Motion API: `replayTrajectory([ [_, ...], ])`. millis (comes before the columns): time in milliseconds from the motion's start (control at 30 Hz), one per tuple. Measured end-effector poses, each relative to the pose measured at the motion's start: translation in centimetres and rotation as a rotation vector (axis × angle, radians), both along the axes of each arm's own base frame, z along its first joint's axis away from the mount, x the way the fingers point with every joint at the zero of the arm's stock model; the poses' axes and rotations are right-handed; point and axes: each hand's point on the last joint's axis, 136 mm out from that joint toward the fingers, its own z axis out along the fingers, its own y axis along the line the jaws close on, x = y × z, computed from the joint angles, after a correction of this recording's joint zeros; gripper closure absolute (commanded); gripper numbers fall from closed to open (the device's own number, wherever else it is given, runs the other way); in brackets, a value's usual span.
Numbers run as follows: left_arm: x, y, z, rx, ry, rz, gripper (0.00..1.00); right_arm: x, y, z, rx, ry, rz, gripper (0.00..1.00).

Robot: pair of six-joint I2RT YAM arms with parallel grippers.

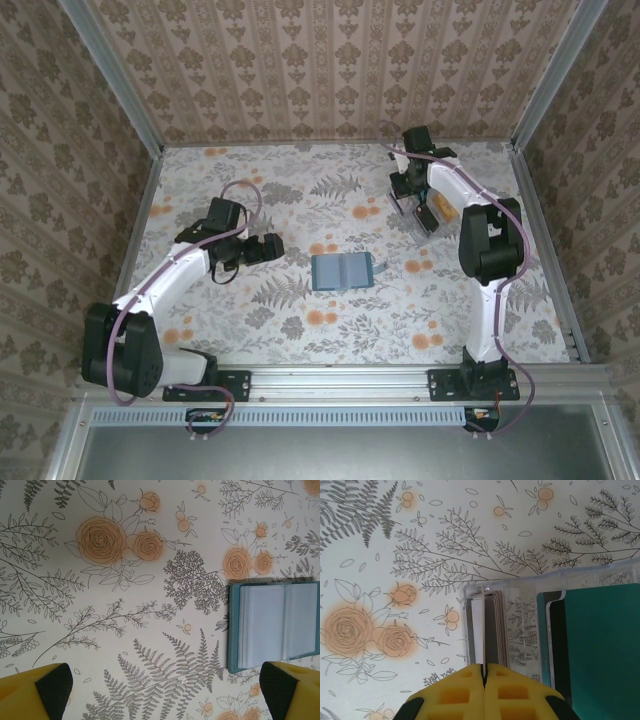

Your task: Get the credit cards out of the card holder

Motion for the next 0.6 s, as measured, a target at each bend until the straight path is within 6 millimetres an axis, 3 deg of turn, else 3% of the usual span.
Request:
replayTrajectory([
  [333,-0.1,-0.1,-0.5,-0.007,0.011,-0.002,0.0,-1.0,-0.2,-1.6,-0.046,0.088,0.057,0.9],
  [600,-0.2,-0.3,-0.6,-0.014,0.017,-0.007,0.0,-1.1,-0.4,-1.6,-0.054,0.091,0.053,0.9],
])
